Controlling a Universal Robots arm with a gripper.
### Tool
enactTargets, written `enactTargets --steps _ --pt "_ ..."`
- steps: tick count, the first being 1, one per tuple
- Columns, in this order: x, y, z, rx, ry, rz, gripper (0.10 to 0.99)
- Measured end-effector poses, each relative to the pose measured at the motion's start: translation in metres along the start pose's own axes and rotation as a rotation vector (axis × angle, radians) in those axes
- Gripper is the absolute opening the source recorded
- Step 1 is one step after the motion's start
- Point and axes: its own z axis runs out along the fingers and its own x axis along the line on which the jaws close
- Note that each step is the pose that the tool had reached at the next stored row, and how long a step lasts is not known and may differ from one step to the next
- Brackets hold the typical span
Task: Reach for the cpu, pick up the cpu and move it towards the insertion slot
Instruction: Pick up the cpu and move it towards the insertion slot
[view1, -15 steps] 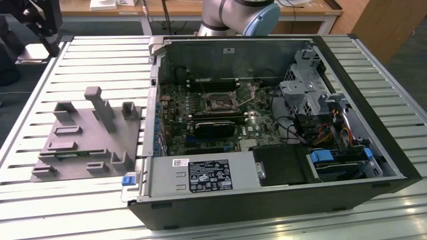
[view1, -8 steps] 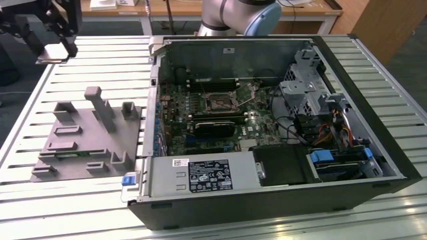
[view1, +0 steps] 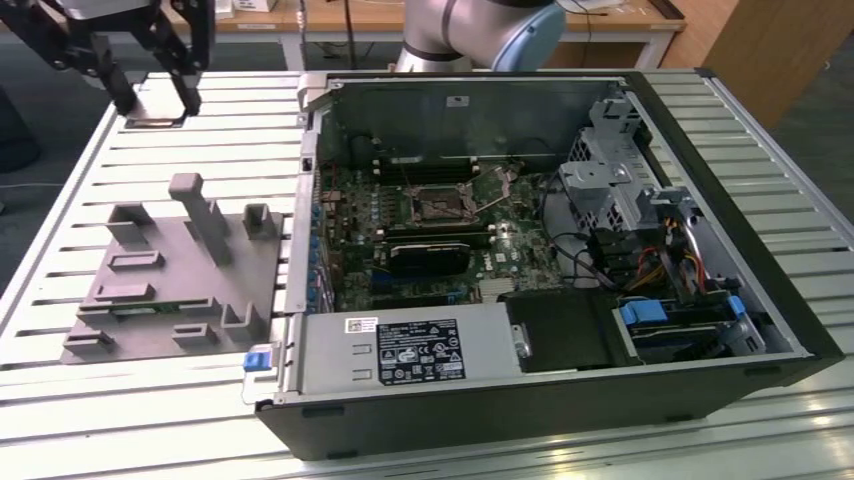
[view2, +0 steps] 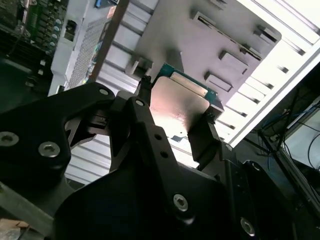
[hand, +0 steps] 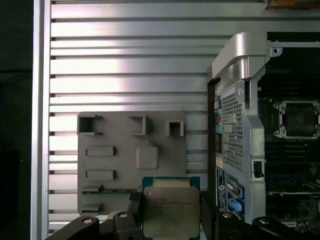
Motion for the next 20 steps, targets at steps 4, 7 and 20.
enactTargets --steps 4,7,20 --pt "-0.0182 0.0008 0.0010 0.000 0.0000 0.000 0.545" --pt "-0.0321 0.0014 0.0018 0.000 0.0002 0.000 0.545" --pt "-0.0908 0.0044 0.0053 0.000 0.0002 0.000 0.545"
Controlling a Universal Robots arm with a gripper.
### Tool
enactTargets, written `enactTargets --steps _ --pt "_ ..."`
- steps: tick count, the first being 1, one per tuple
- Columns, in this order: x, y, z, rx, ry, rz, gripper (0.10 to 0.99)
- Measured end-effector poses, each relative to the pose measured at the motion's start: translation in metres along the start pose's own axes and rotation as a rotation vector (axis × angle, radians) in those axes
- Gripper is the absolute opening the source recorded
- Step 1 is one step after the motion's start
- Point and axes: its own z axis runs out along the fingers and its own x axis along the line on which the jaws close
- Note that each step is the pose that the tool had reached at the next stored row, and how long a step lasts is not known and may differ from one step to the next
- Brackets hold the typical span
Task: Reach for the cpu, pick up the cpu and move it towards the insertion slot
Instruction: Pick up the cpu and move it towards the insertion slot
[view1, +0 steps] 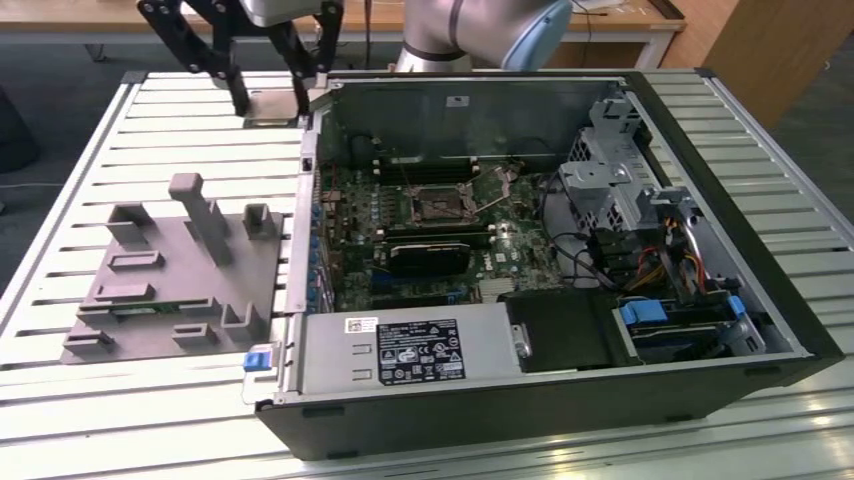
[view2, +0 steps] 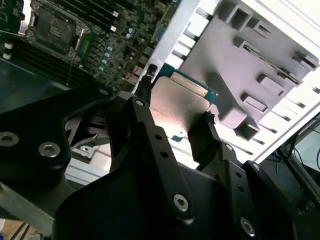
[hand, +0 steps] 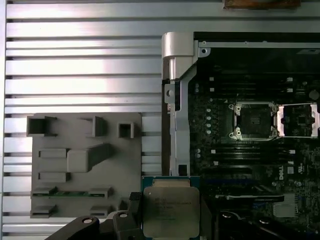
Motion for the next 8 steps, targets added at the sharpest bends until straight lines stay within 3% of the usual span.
enactTargets --steps 8 --pt "-0.0324 0.0037 0.0017 0.000 0.0000 0.000 0.545"
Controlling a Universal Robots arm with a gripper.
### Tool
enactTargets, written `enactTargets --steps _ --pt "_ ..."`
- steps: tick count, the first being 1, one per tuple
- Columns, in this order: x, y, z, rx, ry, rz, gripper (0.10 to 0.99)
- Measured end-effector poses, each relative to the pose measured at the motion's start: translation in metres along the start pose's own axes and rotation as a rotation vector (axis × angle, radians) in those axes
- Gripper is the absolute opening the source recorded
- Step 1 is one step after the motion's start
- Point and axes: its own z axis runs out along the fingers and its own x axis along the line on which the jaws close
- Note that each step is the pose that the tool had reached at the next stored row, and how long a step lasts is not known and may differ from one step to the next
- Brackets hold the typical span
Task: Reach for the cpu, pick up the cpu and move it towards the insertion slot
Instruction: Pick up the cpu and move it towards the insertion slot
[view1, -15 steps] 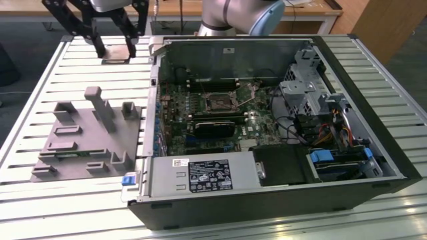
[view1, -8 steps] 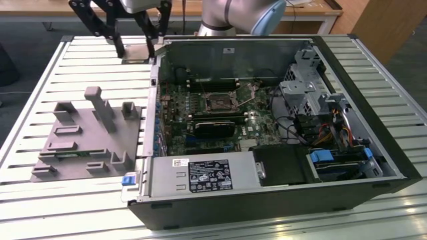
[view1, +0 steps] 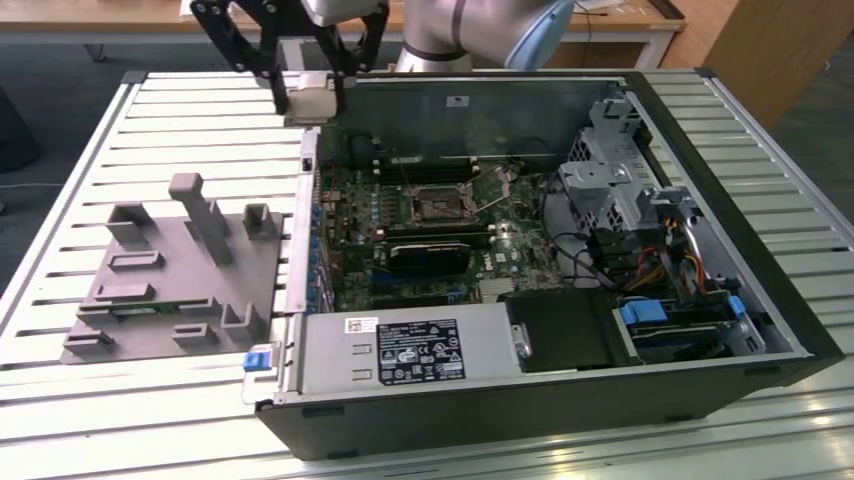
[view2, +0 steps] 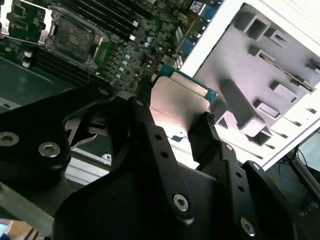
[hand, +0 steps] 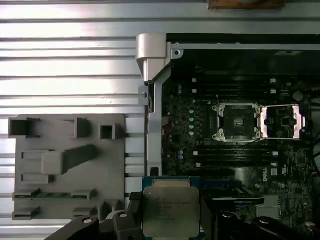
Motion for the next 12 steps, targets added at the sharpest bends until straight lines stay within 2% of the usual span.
enactTargets --steps 4,12 --pt "-0.0157 0.0041 0.0013 0.000 0.0001 0.000 0.545" --pt "-0.0392 0.0189 0.0040 0.000 0.0002 0.000 0.545"
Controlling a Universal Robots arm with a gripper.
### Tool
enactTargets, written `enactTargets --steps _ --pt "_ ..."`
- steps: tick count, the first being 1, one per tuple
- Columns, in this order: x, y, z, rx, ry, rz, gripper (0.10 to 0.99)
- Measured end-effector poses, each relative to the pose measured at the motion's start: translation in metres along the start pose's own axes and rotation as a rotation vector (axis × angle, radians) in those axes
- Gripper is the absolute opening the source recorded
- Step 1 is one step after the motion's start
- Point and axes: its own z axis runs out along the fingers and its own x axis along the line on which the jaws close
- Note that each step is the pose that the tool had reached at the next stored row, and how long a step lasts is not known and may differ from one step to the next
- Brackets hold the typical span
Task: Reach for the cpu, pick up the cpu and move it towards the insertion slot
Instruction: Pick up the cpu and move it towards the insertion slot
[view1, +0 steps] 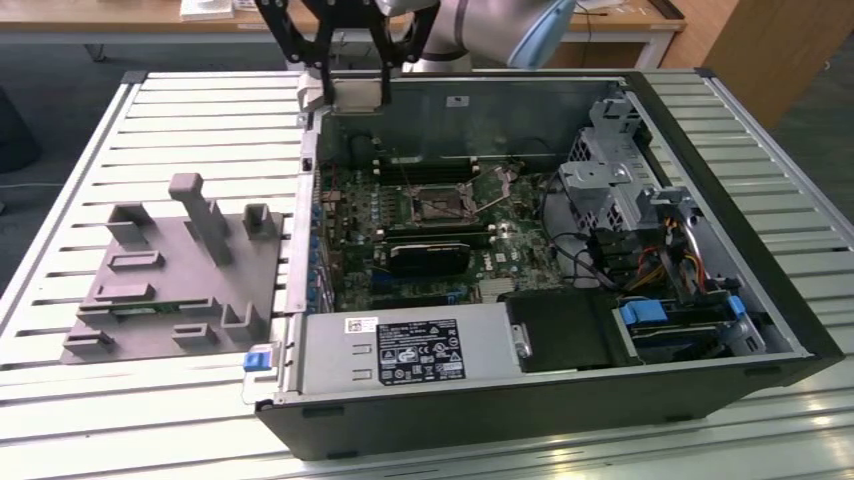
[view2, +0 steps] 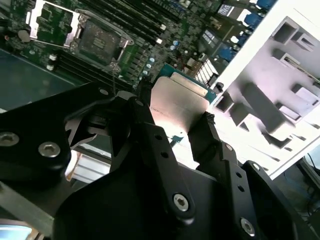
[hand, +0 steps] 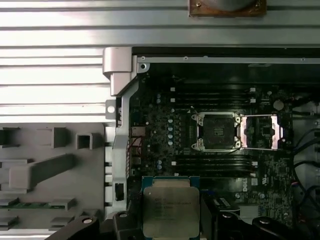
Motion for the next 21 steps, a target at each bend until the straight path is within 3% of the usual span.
enactTargets --steps 8,21 --pt "-0.0293 0.0093 0.0019 0.000 -0.0001 0.000 0.545" --pt "-0.0822 0.0159 0.0042 0.000 0.0000 0.000 0.545"
